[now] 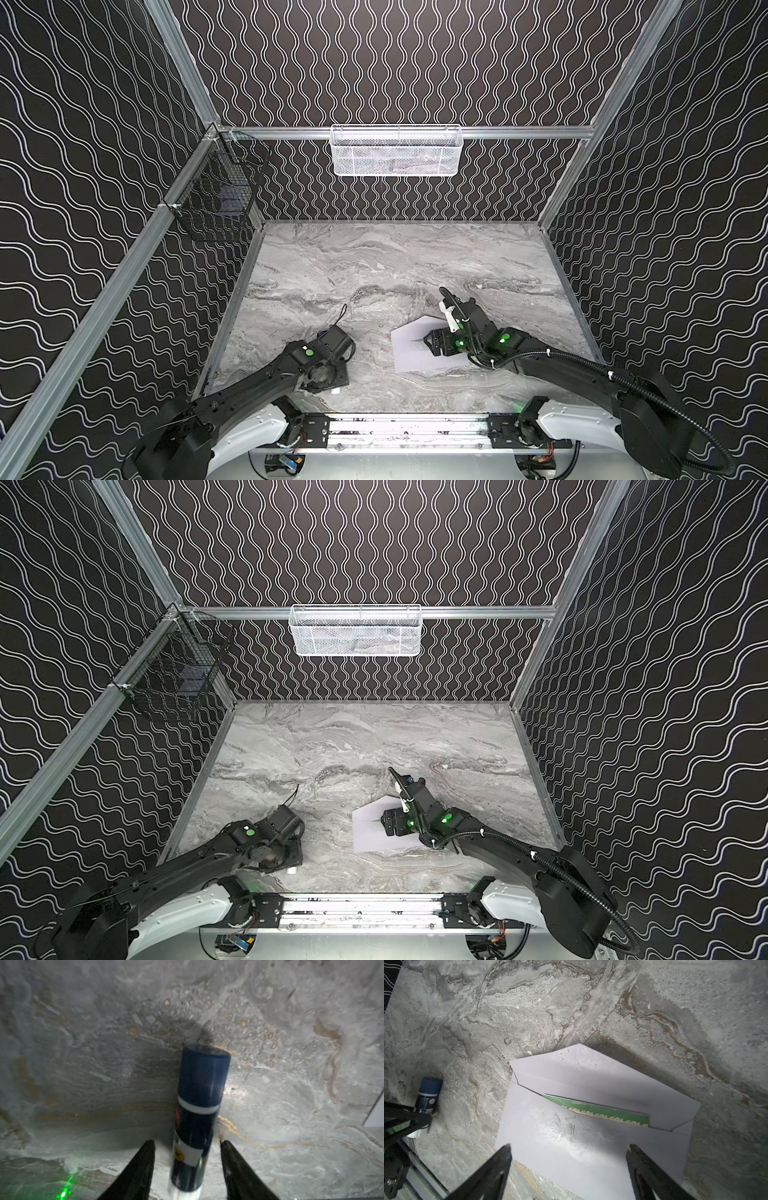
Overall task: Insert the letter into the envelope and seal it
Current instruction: 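Grasp the blue glue stick with the left gripper while the right holds the envelope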
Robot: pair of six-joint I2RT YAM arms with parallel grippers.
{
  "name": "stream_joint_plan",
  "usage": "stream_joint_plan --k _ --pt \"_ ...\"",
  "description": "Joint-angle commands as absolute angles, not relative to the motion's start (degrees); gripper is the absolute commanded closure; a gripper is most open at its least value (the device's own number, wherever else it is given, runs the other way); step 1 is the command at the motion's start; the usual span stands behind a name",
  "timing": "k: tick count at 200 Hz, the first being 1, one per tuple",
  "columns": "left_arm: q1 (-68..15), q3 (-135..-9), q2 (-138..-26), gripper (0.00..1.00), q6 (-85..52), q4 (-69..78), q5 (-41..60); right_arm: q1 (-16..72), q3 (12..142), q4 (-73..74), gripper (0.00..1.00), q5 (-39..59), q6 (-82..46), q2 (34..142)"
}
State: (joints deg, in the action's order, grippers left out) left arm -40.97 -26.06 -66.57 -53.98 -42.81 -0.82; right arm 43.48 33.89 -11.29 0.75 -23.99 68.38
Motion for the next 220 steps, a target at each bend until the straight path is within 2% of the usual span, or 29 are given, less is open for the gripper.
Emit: stream_joint_plan --k 1,75,129,147,192,204,220 --pt "-41.0 -25.6 -66.9 0.49 -54.6 -39.5 0.0 43.6 34.5 -10.7 0.1 0.8 -24.3 68.5" --pt "-41.3 -24.4 -65.2 0.61 -52.5 -36.9 1.3 43.6 35.4 -11.9 0.08 2.5 -24.9 67.4" --pt "-41.6 -23.8 -64.8 0.72 -50.6 -34.7 2.1 43.4 36.4 -14.5 0.07 4.2 -24.7 65.4" --pt "-41.7 -24.0 -64.1 0.78 -50.0 -34.2 2.4 43.2 36.9 -15.2 0.07 5.5 -24.4 64.7" --pt "-43.5 -28.0 -61.0 0.85 -46.6 -33.7 7.0 42.4 39.7 -13.4 0.07 16.9 -20.2 65.3" --pt "-44.1 -29.9 -59.2 0.89 -43.6 -32.2 8.8 42.2 41.7 -13.2 0.08 22.1 -17.9 66.5" --pt "-44.6 -31.8 -56.4 0.99 -39.7 -28.2 10.8 42.0 44.4 -13.8 0.1 29.1 -15.0 68.0"
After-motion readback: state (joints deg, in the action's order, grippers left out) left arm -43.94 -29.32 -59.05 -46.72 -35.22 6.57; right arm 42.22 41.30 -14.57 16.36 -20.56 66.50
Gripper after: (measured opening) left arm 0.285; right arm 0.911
